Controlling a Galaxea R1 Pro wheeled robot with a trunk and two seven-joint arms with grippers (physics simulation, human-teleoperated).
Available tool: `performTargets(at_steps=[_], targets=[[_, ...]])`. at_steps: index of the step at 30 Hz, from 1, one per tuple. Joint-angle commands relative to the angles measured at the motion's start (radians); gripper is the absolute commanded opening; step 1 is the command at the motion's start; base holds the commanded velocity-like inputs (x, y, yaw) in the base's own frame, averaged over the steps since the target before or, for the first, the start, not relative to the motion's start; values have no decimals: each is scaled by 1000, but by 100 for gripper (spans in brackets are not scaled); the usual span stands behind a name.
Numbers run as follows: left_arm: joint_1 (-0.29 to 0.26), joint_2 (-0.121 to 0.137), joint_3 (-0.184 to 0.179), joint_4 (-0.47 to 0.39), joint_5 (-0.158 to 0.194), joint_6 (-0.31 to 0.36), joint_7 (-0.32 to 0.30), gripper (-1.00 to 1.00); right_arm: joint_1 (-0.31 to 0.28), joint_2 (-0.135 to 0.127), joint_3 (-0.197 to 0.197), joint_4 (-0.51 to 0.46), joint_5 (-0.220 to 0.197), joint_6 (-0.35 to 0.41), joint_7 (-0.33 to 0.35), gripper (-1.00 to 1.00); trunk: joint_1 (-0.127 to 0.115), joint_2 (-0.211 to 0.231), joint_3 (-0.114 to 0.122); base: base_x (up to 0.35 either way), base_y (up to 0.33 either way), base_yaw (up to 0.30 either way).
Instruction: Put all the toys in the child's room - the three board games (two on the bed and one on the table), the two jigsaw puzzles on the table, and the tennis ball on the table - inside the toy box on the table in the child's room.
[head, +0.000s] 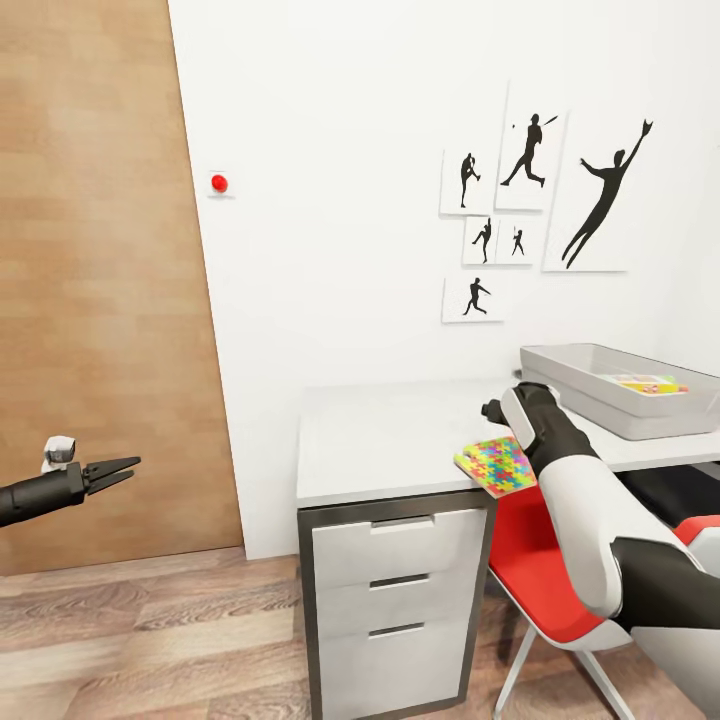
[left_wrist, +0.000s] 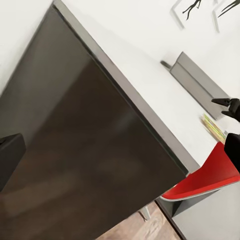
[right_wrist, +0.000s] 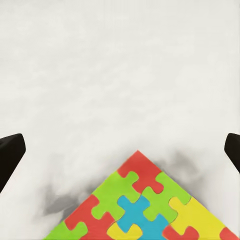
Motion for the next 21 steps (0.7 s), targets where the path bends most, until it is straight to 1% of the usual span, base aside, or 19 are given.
performTargets(at_steps=[1,5,7,9,10,11,13,14,15,16,17,19,20,21], targets=[[-1,-1,4,-1,-11,11,-8,100,-2,0,0,-2,-11,2,-8,100,0,-1,-1,0,0,0],[-1,-1,4,-1,-10,11,-8,100,-6,-1,0,-16,-12,7,-6,100,0,-1,-1,0,0,0],[-1,-1,4,-1,-10,11,-8,100,-6,1,-3,-58,-18,18,-5,100,0,-1,-1,0,0,0],[-1,-1,4,-1,-10,11,-8,100,-4,6,-5,-112,-21,47,-4,100,0,-1,-1,0,0,0],[-1,-1,4,-1,-10,11,-8,100,-3,8,-6,-158,-23,85,-4,100,0,-1,-1,0,0,0],[-1,-1,4,-1,-11,11,-8,100,-2,9,-7,-183,-25,108,-4,100,0,-1,-1,0,0,0],[-1,-1,4,-1,-11,11,-8,100,2,12,-10,-298,-28,210,-1,100,0,-1,-1,0,0,0],[-1,-1,4,-1,-11,11,-8,100,3,13,-10,-329,-29,233,0,100,0,-1,-1,0,0,0],[-1,-1,4,-1,-11,11,-8,100,8,13,-10,-391,-34,271,1,100,0,-1,-1,0,0,0],[-1,-1,4,-1,-10,11,-8,100,12,14,-10,-421,-37,285,1,100,0,-1,-1,0,0,0],[-1,-1,4,-1,-11,11,-8,100,23,15,-10,-484,-47,308,1,100,0,-1,-1,0,0,0],[-1,-1,4,-1,-11,11,-8,100,51,16,-10,-601,-82,325,2,100,0,-1,-1,0,0,0],[-1,-1,4,-1,-11,11,-8,100,62,15,-10,-627,-93,325,2,100,0,-1,-1,0,0,0],[-1,-1,4,-1,-11,11,-8,100,92,12,-10,-676,-118,325,2,100,0,-1,-1,0,0,0]])
